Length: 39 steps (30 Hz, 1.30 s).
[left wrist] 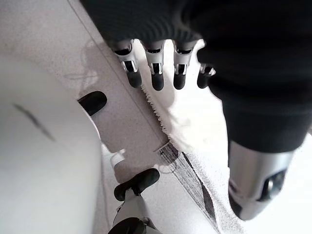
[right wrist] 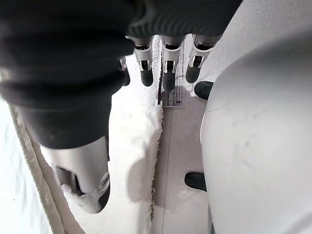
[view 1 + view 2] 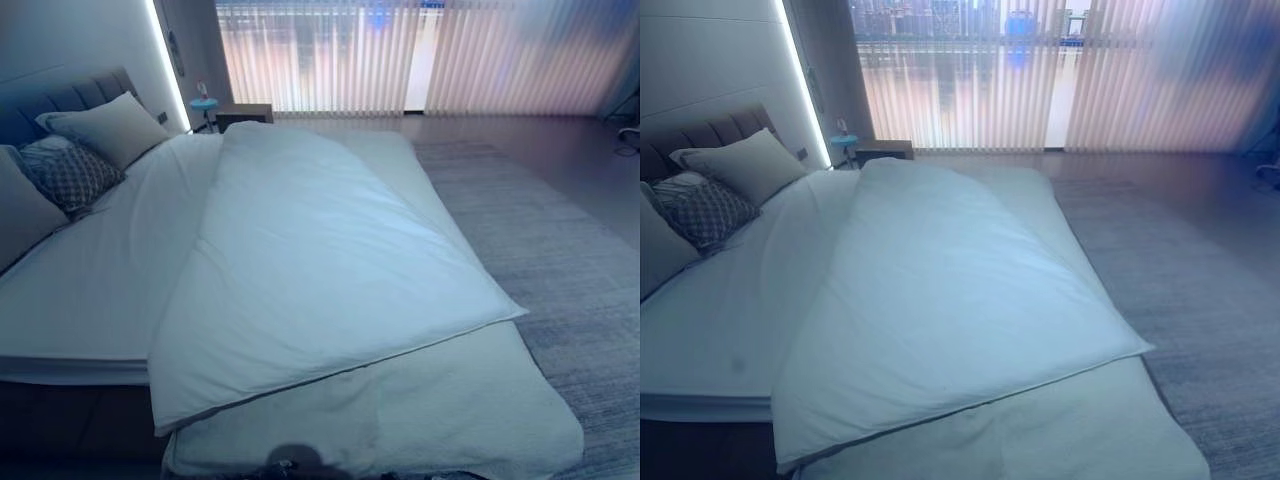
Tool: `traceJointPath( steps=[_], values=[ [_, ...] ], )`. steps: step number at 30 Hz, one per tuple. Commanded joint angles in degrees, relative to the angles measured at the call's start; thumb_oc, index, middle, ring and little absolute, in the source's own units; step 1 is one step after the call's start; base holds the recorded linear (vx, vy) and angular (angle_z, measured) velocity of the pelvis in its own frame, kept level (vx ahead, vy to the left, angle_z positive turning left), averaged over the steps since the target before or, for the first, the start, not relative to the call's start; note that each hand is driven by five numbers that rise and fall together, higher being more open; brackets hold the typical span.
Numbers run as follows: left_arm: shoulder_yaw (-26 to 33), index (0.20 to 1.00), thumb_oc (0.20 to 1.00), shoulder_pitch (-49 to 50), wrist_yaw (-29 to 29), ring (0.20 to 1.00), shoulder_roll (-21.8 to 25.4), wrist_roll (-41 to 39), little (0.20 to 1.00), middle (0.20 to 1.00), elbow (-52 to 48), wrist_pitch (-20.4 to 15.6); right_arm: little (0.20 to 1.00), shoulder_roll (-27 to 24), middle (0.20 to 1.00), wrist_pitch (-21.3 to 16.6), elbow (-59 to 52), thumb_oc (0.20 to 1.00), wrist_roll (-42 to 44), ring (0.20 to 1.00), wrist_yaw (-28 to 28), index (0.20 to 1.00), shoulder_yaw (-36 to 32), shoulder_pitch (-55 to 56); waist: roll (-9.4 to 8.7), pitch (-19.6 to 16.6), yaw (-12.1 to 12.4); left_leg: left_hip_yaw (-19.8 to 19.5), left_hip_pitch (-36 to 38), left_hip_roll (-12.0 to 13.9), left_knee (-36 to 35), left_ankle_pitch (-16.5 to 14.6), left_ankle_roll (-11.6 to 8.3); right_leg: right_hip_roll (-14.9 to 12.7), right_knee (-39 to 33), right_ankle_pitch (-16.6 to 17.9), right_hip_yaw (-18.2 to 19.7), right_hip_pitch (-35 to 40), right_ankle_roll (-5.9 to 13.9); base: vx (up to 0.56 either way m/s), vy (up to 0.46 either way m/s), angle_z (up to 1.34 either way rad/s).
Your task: Make the bed
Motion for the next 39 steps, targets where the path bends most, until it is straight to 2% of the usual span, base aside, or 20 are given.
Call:
traceJointPath(
  steps=[1, 4, 6, 9, 11, 12, 13, 14, 15, 17, 20, 31, 39],
  values=[
    [1.2, 1.0, 1.0, -4.4, 0.2, 1.0, -1.5, -3.0, 1.0, 1.0, 4.9, -1.3, 1.0, 2.8, 1.0, -0.6, 4.1, 1.0, 0.2, 1.0, 0.2, 1.0, 0.4, -2.6, -1.88, 1.3, -1.0, 0.2, -1.2, -3.0, 0.0, -1.9, 3.66, -1.1, 0.4, -1.0, 1.0, -0.6, 2.32, 0.0, 0.0, 0.0],
    [2.4, 1.0, 1.0, -4.7, 0.6, 1.0, -1.3, -5.5, 1.0, 1.0, 4.3, -1.5, 1.0, 2.8, 1.0, -0.9, 3.5, 1.0, 1.4, 1.0, 0.1, 1.0, 0.2, -2.7, -1.89, 1.9, -1.2, 0.2, -1.7, -2.9, 0.0, -1.7, 3.55, -0.8, 0.4, -0.9, 1.2, -1.1, 2.13, -0.03, -0.011, 0.0],
    [3.6, 1.0, 1.0, -6.0, 1.9, 1.0, -0.7, -10.0, 1.0, 1.0, 2.1, -2.5, 1.0, 2.7, 1.0, -1.2, 2.1, 1.0, 2.5, 1.0, -0.1, 1.0, 0.9, -3.2, -2.22, 4.0, -1.4, 0.3, -3.3, -2.4, 0.0, -1.0, 3.44, -0.1, 3.0, -1.1, 1.5, -4.2, 1.81, -0.15, -0.047, -0.05],
    [6.0, 1.0, 1.0, -8.3, 2.9, 1.0, -0.5, -22.4, 1.0, 1.0, -2.4, -4.1, 1.0, 2.2, 1.0, -2.1, -0.8, 1.0, 5.4, 1.0, -0.8, 1.0, 1.5, -4.1, -2.53, 7.6, -1.5, 0.2, -6.4, -1.5, 0.0, 0.6, 3.06, 0.7, 8.3, -2.6, 1.3, -9.5, 1.33, -0.21, -0.043, -0.07],
    [6.5, 1.0, 1.0, -10.4, 3.0, 1.0, -0.5, -28.5, 1.0, 1.0, -4.7, -4.7, 1.0, 1.7, 1.0, -2.5, -2.6, 1.0, 7.4, 1.0, -1.1, 1.0, 2.2, -4.7, -2.72, 10.1, -1.7, 0.2, -8.2, -1.3, 0.0, 1.9, 2.77, 1.0, 10.7, -3.3, 1.0, -12.1, 1.25, -0.18, -0.033, -0.01],
    [6.5, 1.0, 1.0, -10.5, 3.0, 1.0, -0.5, -28.5, 1.0, 1.0, -4.7, -4.7, 1.0, 1.7, 1.0, -2.5, -2.6, 1.0, 7.4, 1.0, -1.1, 1.0, 2.2, -4.7, -2.72, 10.1, -1.7, 0.2, -8.2, -1.3, 0.0, 1.9, 2.77, 1.0, 10.8, -3.3, 1.0, -12.1, 1.25, -0.19, -0.055, 0.05],
    [7.5, 1.0, 1.0, -13.7, 3.2, 1.0, -0.4, -34.8, 1.0, 1.0, -6.5, -4.6, 1.0, 1.3, 1.0, -2.7, -4.9, 1.0, 9.6, 1.0, -1.4, 1.0, 3.1, -5.7, -3.44, 12.3, -2.2, 0.3, -10.8, -1.3, 1.8, 2.7, 2.45, 1.0, 12.2, -3.4, 0.8, -14.4, 0.97, -0.21, -0.064, 0.05],
    [8.3, 1.0, 1.0, -15.7, 3.4, 1.0, -0.7, -38.3, 1.0, 1.0, -7.5, -4.6, 1.0, 1.1, 1.0, -2.8, -6.0, 1.0, 10.8, 1.0, -1.5, 1.0, 3.3, -6.3, -3.94, 13.5, -2.5, 0.5, -13.5, -1.3, 4.5, 2.3, 2.24, 0.7, 12.9, -3.1, 0.6, -16.2, 0.96, -0.21, -0.064, 0.07],
    [8.3, 1.0, 1.0, -15.7, 3.4, 1.0, -0.7, -38.3, 1.0, 1.0, -7.5, -4.6, 1.0, 1.1, 1.0, -2.8, -6.0, 1.0, 10.8, 1.0, -1.5, 1.0, 3.3, -6.3, -3.93, 13.5, -2.5, 0.4, -13.6, -1.3, 4.6, 2.2, 2.24, 0.7, 12.9, -3.1, 0.6, -16.2, 0.96, -0.19, -0.049, 0.13],
    [10.1, 1.0, 1.0, -20.6, 4.5, 1.0, -1.2, -45.4, 1.0, 1.0, -8.7, -4.7, 1.0, 0.5, 1.0, -2.8, -8.2, 1.0, 12.3, 1.0, -1.8, 1.0, 4.5, -8.1, -4.65, 15.8, -3.1, 0.2, -19.3, -1.7, 9.8, 1.6, 2.28, 0.5, 15.2, -2.6, 0.8, -20.5, 0.94, -0.2, -0.028, 0.06],
    [10.8, 1.0, 1.0, -24.8, 5.4, 1.0, -0.7, -49.4, 1.0, 1.0, -11.6, -4.7, 1.0, -0.6, 1.0, -2.6, -13.0, 1.0, 14.3, 1.0, -2.2, 1.0, 5.1, -8.9, -4.91, 17.5, -4.2, 0.3, -26.0, -1.9, 15.5, 0.6, 1.9, 0.1, 18.8, -2.8, 0.8, -26.0, 0.86, -0.17, 0.003, -0.06],
    [18.5, 1.0, 1.0, -34.5, 6.3, 1.0, 0.1, -62.1, 1.0, 1.0, -13.8, -5.8, 1.0, -2.2, 1.0, -3.8, -21.5, 1.0, 17.6, 1.0, -2.8, 1.0, 5.0, -10.5, -5.49, 19.0, -6.6, 0.5, -39.6, -0.7, 27.3, -3.2, 2.13, -0.8, 28.6, -4.9, 1.2, -39.1, 0.76, -0.06, 0.019, -0.04],
    [24.9, 1.0, 1.0, -41.6, 7.4, 1.0, 1.8, -70.3, 1.0, 1.0, -13.1, -8.3, 1.0, -2.8, 1.0, -4.7, -25.7, 1.0, 17.8, 1.0, -4.0, 1.0, 5.9, -10.5, -6.56, 19.4, -8.1, 0.5, -43.1, -0.6, 28.1, -4.0, 2.2, -0.1, 28.4, -4.6, 2.0, -42.7, 0.86, 0.01, 0.01, -0.04]
  ],
)
